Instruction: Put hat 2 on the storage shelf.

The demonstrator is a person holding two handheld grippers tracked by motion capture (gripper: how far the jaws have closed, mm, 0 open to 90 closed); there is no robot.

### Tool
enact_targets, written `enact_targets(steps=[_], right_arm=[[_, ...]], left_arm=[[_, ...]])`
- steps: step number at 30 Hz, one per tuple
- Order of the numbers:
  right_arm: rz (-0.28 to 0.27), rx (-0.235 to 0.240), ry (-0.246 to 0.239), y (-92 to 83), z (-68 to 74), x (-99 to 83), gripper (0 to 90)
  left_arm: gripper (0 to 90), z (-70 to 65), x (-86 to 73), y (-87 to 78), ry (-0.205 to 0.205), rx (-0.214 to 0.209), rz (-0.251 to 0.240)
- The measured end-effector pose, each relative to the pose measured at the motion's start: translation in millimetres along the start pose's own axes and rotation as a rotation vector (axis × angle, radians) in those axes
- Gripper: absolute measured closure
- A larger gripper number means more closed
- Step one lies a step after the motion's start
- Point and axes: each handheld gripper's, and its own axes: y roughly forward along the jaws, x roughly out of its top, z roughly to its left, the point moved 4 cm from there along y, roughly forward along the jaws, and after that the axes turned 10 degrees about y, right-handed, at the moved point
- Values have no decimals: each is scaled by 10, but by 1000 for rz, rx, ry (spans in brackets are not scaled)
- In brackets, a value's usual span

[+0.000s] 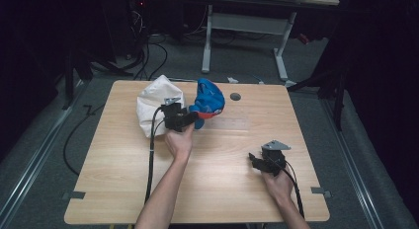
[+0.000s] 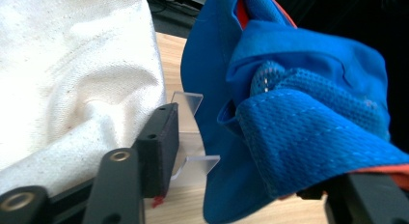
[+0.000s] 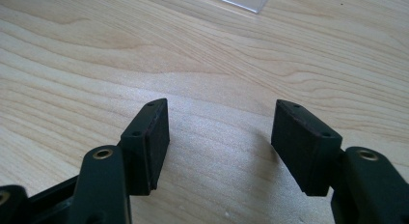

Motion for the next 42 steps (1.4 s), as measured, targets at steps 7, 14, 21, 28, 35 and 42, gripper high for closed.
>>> enact_targets(steps=[7, 14, 21, 28, 35, 42], right_arm=[[0, 0, 0, 0, 0, 0, 386], [0, 3, 2, 2, -1, 1, 386], [2, 6, 7, 3, -6, 1, 385], [11, 19, 29, 7, -20, 3, 382], [17, 28, 44, 10, -31, 3, 379], [17, 28, 44, 11, -31, 3, 377]], left_arm=[[357, -27, -78, -95, 136, -16, 26], [342, -35, -189, -174, 256, -24, 64], [336, 18, -262, -337, 299, -58, 80], [336, 137, -451, -649, 399, -130, 116], [328, 505, -666, -938, 452, -121, 150], [304, 898, -841, -1032, 472, -57, 201]])
